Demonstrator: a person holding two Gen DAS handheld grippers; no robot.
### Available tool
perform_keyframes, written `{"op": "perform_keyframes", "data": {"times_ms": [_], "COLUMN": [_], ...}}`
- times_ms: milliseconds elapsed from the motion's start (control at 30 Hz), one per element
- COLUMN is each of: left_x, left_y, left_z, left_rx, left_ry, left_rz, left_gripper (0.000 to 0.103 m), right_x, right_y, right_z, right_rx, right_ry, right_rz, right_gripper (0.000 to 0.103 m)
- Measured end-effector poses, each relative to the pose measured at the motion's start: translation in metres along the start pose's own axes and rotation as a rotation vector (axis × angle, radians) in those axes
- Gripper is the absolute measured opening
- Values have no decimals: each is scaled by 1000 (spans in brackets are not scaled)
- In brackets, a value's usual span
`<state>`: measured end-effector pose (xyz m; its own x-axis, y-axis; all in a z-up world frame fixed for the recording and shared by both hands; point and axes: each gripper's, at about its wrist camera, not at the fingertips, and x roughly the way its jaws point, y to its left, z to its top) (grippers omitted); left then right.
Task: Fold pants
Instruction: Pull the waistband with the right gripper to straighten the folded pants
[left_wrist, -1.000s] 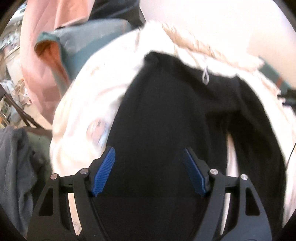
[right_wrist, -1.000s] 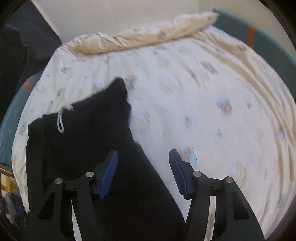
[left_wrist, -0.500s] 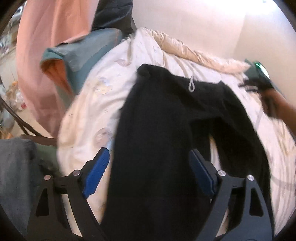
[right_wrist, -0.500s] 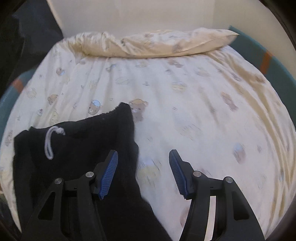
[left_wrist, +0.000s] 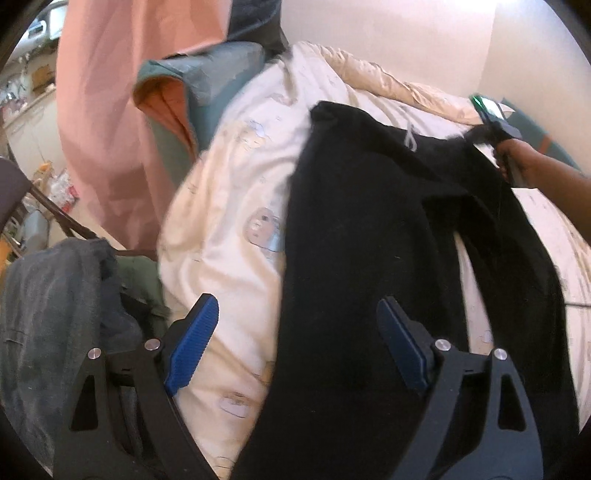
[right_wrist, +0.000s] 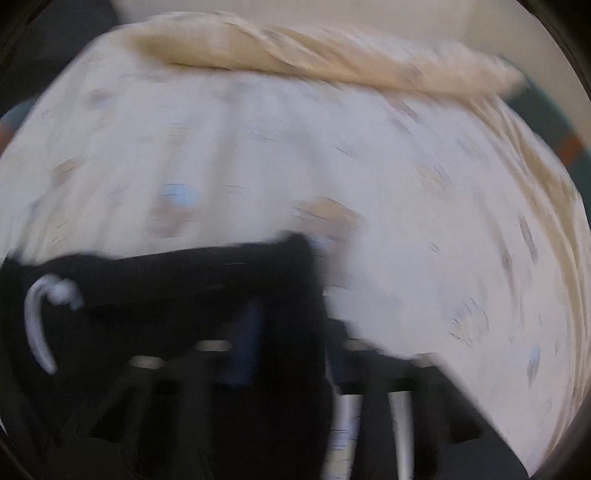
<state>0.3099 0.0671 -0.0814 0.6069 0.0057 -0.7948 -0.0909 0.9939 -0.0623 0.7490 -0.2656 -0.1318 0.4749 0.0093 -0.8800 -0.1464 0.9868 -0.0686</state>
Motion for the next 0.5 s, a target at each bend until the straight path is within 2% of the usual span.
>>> {"op": "perform_keyframes", "data": {"times_ms": [33, 67, 133, 167, 200, 233, 267, 300, 367, 433, 500], "left_x": [-1, -2, -7, -10, -12, -13, -13, -13, -11, -10, -9], "left_y": [-3, -8, -14, -17, -18, -18, -17, -16, -13, -10, -9], "left_z": [0, 1, 2, 3, 4, 5, 6, 7, 9, 10, 13], "left_rx": [2, 13, 38, 49, 54, 52, 41, 32, 12, -5, -16], "left_ry": [2, 0, -22, -36, -43, -44, -41, -37, -26, -25, -24], "left_rz": [-9, -22, -27, -24, -24, -28, -32, -34, -35, -30, -28], "left_gripper": [85, 85, 85, 85, 85, 85, 85, 85, 85, 85, 85], "right_x": [-12, -25, -33, -33, -32, -29, -31, -35, -58, -81, -86], "right_y": [17, 35, 54, 68, 76, 81, 82, 82, 77, 60, 36], "right_z": [-3, -7, -15, -24, -31, -39, -46, -49, -57, -53, -39], "right_rx": [-77, -143, -220, -306, -357, -393, -415, -430, -483, -483, -385], "right_ry": [-65, -103, -58, 16, 75, 140, 186, 191, 130, 15, -70], "right_rz": [-28, 24, 213, 298, 322, 337, 360, 372, 420, 427, 314], "right_gripper": [9, 9, 9, 10, 21, 39, 49, 61, 62, 62, 62]}}
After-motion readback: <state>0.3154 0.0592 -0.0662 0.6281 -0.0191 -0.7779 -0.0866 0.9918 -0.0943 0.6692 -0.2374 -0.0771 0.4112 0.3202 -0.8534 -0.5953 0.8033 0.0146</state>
